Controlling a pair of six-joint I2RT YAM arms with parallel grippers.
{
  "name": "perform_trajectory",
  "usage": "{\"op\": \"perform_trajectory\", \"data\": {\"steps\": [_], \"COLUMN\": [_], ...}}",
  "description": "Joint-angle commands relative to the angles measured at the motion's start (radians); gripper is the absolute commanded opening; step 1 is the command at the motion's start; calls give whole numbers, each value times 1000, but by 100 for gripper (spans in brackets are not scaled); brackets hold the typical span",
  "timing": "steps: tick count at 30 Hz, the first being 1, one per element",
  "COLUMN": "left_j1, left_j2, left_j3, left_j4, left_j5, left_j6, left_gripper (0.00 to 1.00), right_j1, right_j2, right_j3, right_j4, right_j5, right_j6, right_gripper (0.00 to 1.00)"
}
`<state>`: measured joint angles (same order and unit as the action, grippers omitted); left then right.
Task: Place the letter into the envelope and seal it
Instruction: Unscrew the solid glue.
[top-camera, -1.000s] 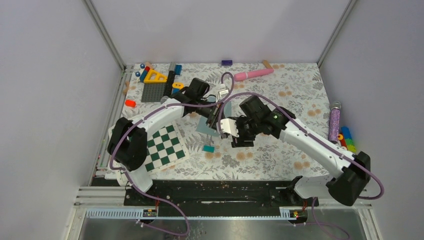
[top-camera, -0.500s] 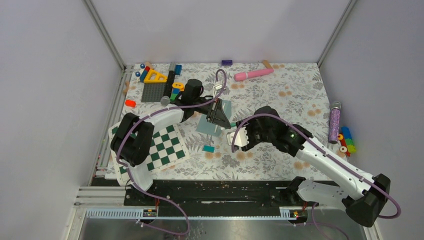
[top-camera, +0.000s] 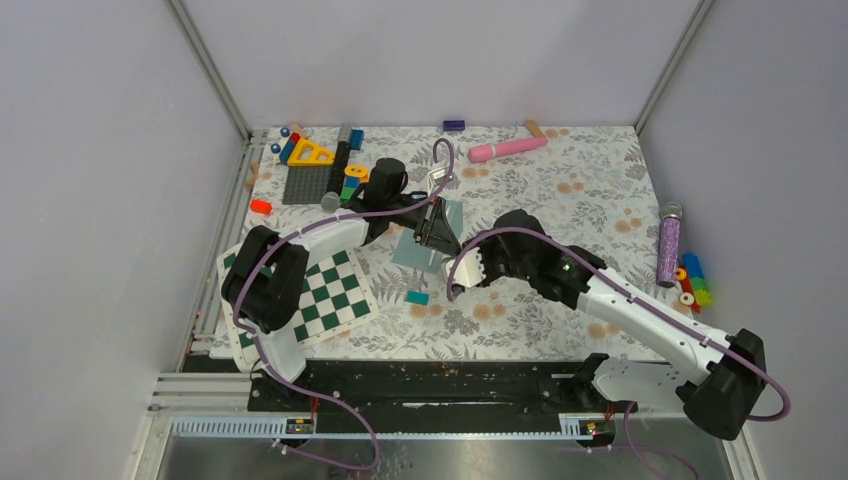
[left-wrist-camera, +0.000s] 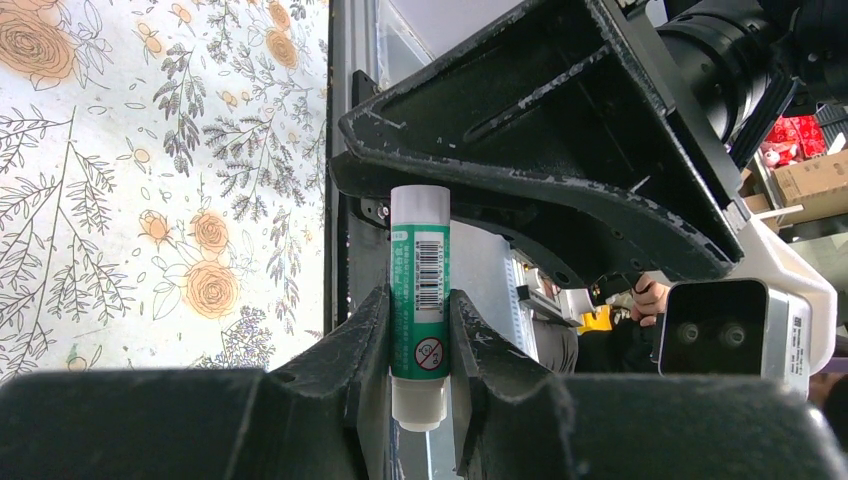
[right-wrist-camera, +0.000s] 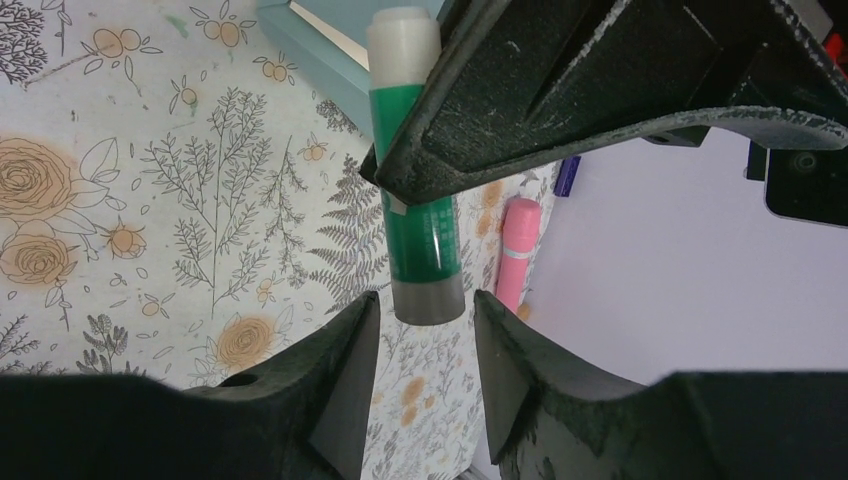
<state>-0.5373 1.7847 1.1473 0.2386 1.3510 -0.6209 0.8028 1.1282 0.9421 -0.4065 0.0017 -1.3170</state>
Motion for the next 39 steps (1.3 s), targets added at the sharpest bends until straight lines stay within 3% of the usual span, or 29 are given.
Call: {"op": "perform_trajectory", "data": {"steps": [1, 7, 12, 13, 17, 25, 27, 32, 39], "left_j1": [-3, -4, -8, -8, -10, -15, -15, -18, -33], "left_j2": [2, 7, 16, 15, 12, 11, 2, -30, -100], "left_j3": [14, 15, 17, 17, 17, 24, 43, 146, 151], "left_j4": [50, 50, 50, 49, 48, 30, -50, -474, -591], "left_j5": [33, 37, 43, 43, 47, 51, 44, -37, -151], "left_j6": [-1, 1, 1, 1, 3, 25, 96, 451, 591], "left_gripper": [0, 0, 0, 0, 0, 0, 0, 0, 0], "right_j1": [20, 24, 24, 24, 24, 24, 24, 24, 21], "right_j2": [9, 31, 47, 48, 53, 70, 74, 84, 141], "right_j3": [10, 28, 48, 50, 64, 110, 125, 165, 229], "right_j4": [16, 27, 28, 25, -1, -76, -115, -226, -302], "right_j5": [13, 22, 23, 21, 11, -21, -43, -127, -148], "right_j6": [-21, -23, -22, -21, -18, 0, 16, 91, 246], "right_gripper": [47, 51, 49, 48, 27, 16, 16, 14, 14]}}
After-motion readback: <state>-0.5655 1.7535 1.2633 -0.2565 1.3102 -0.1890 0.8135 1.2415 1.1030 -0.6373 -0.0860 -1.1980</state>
